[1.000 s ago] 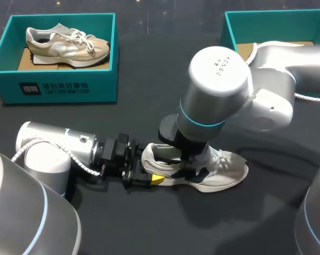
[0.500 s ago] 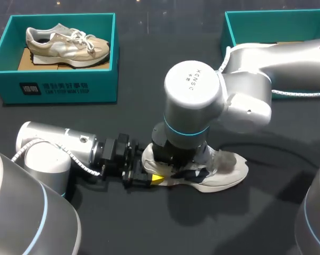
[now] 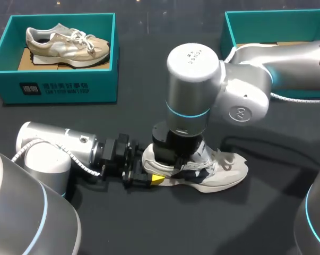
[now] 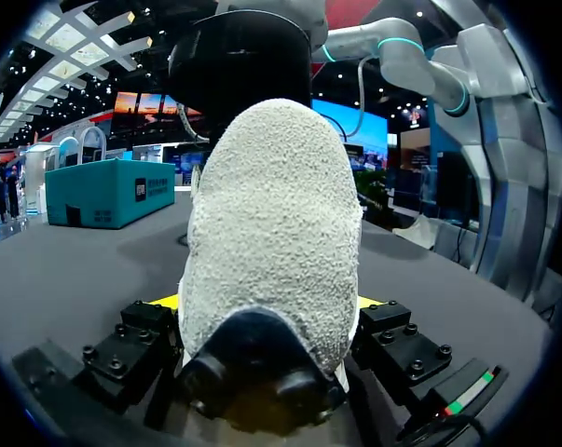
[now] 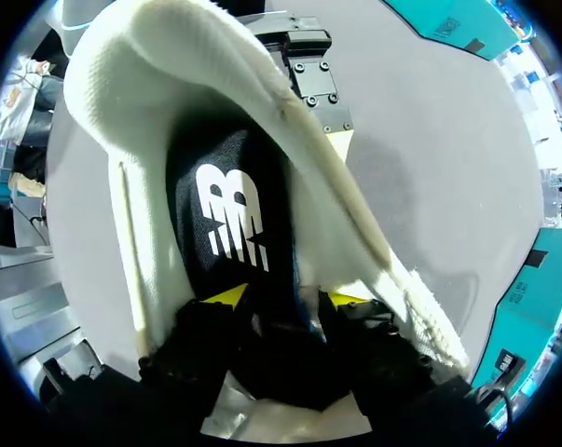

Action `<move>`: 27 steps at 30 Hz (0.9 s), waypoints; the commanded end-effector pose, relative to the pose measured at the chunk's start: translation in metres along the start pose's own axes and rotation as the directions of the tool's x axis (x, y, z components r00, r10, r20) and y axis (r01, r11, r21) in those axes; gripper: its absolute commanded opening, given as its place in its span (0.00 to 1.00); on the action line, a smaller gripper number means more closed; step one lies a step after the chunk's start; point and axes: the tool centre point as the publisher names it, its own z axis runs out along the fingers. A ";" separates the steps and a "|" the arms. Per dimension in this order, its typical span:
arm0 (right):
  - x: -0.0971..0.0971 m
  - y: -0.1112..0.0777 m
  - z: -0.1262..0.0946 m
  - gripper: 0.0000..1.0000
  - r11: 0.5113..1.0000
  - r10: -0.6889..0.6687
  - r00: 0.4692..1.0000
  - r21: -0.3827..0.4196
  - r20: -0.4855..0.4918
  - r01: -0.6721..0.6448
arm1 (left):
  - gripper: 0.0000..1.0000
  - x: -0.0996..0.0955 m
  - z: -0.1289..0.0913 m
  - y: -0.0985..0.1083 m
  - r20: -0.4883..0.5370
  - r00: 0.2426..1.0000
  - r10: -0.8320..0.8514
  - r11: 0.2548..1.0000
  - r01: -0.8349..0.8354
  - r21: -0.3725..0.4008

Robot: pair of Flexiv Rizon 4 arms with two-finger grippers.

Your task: Take the shoe out of the shoebox, open the shoe tongue, remove and reinsert the insole, then place the shoe into the shoebox

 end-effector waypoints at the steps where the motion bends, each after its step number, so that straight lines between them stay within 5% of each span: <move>1: 0.015 0.004 0.048 0.08 1.000 -0.004 1.000 0.018 -0.020 0.004 | 0.00 0.000 0.002 0.001 -0.001 1.000 0.000 1.000 0.000 -0.002; 2: 0.019 0.004 0.049 0.00 1.000 -0.003 1.000 0.021 -0.026 0.004 | 0.00 0.000 0.002 0.001 -0.001 1.000 0.000 1.000 0.000 -0.002; 15: 0.029 -0.009 0.034 0.00 1.000 -0.017 0.999 -0.017 -0.039 0.017 | 0.00 0.000 0.002 0.001 -0.001 1.000 0.000 1.000 0.000 -0.002; 27: 0.009 -0.015 -0.008 0.00 0.953 -0.048 0.999 -0.302 -0.021 0.039 | 0.00 0.000 0.002 0.001 -0.001 1.000 0.000 1.000 0.000 -0.002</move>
